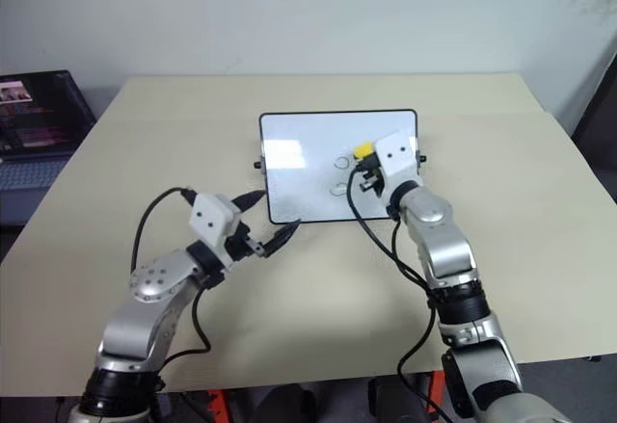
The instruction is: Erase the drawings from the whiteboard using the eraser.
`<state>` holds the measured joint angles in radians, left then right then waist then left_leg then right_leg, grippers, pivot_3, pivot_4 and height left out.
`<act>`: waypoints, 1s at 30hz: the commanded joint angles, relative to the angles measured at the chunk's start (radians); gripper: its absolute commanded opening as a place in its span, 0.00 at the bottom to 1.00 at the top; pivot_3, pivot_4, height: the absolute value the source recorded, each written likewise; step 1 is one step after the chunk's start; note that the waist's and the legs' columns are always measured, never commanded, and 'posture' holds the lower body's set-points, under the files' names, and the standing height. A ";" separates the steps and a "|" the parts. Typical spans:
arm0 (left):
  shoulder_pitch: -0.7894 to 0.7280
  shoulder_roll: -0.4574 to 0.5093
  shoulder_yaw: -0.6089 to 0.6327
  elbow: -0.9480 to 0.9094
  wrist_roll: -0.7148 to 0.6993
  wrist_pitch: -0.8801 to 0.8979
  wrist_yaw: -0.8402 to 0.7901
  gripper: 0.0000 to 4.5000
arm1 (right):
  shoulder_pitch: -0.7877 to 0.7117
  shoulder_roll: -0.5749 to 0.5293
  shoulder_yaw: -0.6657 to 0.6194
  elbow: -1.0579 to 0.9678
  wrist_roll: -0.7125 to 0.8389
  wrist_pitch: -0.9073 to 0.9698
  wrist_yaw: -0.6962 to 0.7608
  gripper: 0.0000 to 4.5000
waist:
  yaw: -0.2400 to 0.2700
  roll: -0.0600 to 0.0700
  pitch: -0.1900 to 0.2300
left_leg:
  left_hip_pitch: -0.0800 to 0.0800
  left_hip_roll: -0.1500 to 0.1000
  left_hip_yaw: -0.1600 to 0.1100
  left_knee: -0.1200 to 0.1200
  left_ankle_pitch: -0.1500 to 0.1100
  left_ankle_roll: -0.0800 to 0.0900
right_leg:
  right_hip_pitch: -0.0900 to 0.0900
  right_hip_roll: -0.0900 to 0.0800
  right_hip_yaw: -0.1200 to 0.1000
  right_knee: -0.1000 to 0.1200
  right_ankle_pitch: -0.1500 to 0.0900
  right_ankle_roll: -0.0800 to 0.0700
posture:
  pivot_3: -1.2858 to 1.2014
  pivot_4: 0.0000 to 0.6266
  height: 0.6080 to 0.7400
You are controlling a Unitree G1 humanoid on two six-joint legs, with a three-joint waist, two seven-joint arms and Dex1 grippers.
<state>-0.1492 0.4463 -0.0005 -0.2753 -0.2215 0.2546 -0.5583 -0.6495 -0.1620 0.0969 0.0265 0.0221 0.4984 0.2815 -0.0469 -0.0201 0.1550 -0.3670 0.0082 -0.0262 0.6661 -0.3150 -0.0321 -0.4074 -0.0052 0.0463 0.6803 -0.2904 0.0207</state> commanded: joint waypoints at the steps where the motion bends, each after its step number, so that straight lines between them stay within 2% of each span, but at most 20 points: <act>1: 0.000 0.003 0.012 -0.037 0.006 -0.027 0.005 1.00 | -0.040 0.001 -0.015 0.006 0.001 -0.049 -0.005 0.28 | 0.000 0.000 0.000 | 0.000 0.000 0.000 0.000 0.000 0.000 | 0.000 0.000 0.000 0.000 0.000 0.000 | 0.52 0.24 1.00; 12: -0.043 -0.012 0.001 -0.023 0.009 -0.031 0.003 1.00 | -0.099 0.001 -0.022 0.096 -0.001 -0.108 -0.015 0.28 | 0.002 0.000 0.000 | 0.000 0.000 0.000 0.000 0.000 0.000 | 0.000 0.000 0.000 0.000 0.000 0.000 | 0.52 0.24 1.00; 19: -0.126 -0.038 -0.012 0.021 0.015 -0.052 0.004 1.00 | -0.171 0.007 -0.025 0.230 -0.010 -0.193 -0.038 0.28 | 0.003 0.000 0.000 | 0.000 0.000 0.000 0.000 0.000 0.000 | 0.000 0.000 0.000 0.000 0.000 0.000 | 0.52 0.24 1.00; 30: -0.110 -0.029 -0.007 0.018 0.014 -0.056 -0.001 1.00 | -0.223 0.020 -0.016 0.382 -0.022 -0.301 -0.042 0.28 | -0.001 0.000 0.000 | 0.000 0.000 0.000 0.000 0.000 0.000 | 0.000 0.000 0.000 0.000 0.000 0.000 | 0.52 0.24 1.00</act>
<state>-0.2599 0.4105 -0.0150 -0.2274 -0.2122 0.2129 -0.5597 -0.8457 -0.1482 0.0895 0.4125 0.0037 0.2328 0.2418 -0.0479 -0.0201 0.1550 -0.3671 0.0084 -0.0257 0.6656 -0.3150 -0.0321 -0.4075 -0.0052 0.0463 0.6801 -0.2904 0.0207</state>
